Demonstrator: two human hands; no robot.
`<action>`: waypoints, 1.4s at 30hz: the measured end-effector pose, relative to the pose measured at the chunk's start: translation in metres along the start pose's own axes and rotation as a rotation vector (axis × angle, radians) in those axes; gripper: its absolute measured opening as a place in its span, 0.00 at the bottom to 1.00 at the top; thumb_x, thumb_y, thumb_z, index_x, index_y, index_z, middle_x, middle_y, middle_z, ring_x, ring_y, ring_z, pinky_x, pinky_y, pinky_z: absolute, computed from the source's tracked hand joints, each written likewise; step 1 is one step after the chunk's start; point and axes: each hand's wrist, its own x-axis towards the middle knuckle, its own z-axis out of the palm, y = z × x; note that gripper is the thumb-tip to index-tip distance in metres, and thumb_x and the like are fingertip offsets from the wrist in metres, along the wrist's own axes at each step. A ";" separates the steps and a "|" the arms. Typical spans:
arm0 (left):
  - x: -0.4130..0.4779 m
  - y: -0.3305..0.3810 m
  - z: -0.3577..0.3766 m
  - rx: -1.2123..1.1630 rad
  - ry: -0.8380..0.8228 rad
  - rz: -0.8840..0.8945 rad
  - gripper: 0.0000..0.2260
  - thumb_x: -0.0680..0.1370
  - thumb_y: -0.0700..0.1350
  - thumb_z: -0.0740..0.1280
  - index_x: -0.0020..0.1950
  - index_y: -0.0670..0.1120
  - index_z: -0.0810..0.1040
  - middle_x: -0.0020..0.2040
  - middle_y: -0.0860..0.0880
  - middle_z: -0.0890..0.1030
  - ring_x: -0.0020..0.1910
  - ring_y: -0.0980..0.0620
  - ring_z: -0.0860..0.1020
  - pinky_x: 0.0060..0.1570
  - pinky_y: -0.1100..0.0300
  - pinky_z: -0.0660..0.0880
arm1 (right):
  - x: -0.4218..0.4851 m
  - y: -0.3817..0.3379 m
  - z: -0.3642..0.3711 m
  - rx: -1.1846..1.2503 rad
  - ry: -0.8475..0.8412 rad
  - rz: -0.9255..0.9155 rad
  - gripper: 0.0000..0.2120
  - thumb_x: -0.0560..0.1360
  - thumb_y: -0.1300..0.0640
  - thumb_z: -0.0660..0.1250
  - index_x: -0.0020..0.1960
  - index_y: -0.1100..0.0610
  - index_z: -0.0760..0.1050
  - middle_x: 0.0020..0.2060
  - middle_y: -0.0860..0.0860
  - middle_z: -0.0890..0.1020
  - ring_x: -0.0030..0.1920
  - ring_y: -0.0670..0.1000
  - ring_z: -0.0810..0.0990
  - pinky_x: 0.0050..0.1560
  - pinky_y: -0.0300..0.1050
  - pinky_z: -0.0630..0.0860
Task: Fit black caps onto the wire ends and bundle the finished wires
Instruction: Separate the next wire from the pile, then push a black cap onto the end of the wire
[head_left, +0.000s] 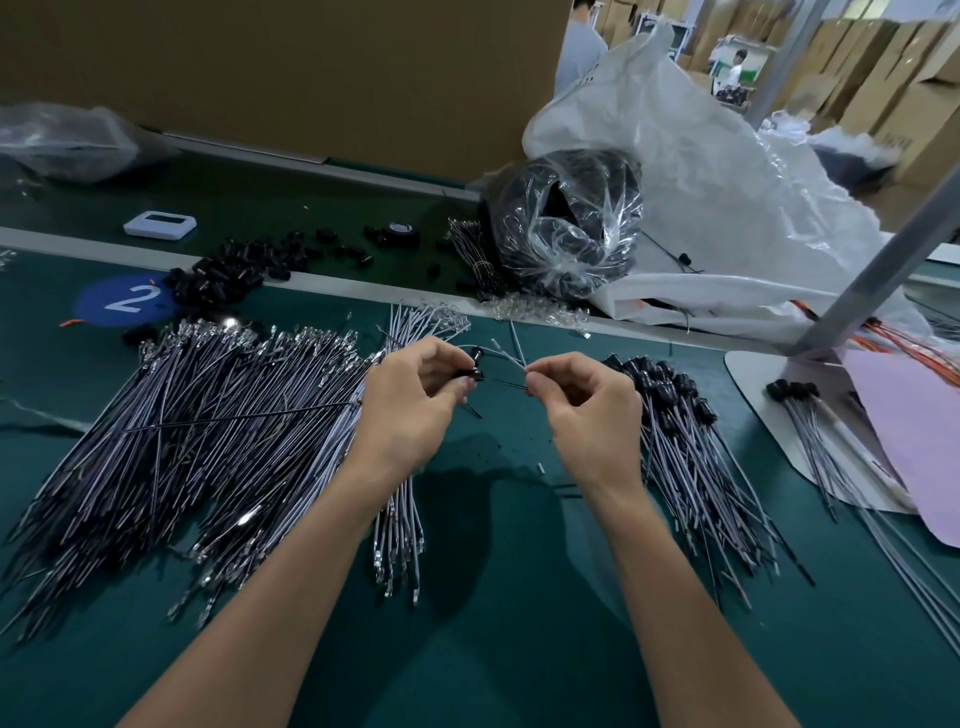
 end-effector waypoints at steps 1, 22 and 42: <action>0.000 0.000 0.000 -0.010 0.003 -0.003 0.10 0.74 0.32 0.72 0.45 0.47 0.80 0.42 0.49 0.84 0.42 0.53 0.84 0.48 0.58 0.81 | 0.001 0.000 -0.001 0.006 0.018 -0.001 0.07 0.73 0.64 0.72 0.41 0.53 0.82 0.34 0.43 0.83 0.35 0.44 0.82 0.39 0.33 0.77; -0.001 0.002 -0.001 -0.140 -0.035 0.006 0.08 0.72 0.32 0.74 0.46 0.43 0.82 0.43 0.48 0.86 0.44 0.54 0.84 0.48 0.63 0.79 | 0.002 0.001 -0.002 -0.013 0.040 -0.005 0.06 0.73 0.64 0.73 0.42 0.54 0.83 0.34 0.43 0.83 0.35 0.43 0.81 0.38 0.32 0.76; -0.002 0.003 0.000 -0.313 -0.053 -0.021 0.15 0.72 0.31 0.72 0.56 0.42 0.79 0.46 0.49 0.86 0.47 0.55 0.84 0.49 0.65 0.78 | 0.001 0.004 0.001 0.021 -0.079 0.026 0.11 0.73 0.64 0.73 0.38 0.49 0.80 0.33 0.45 0.84 0.37 0.46 0.83 0.41 0.35 0.78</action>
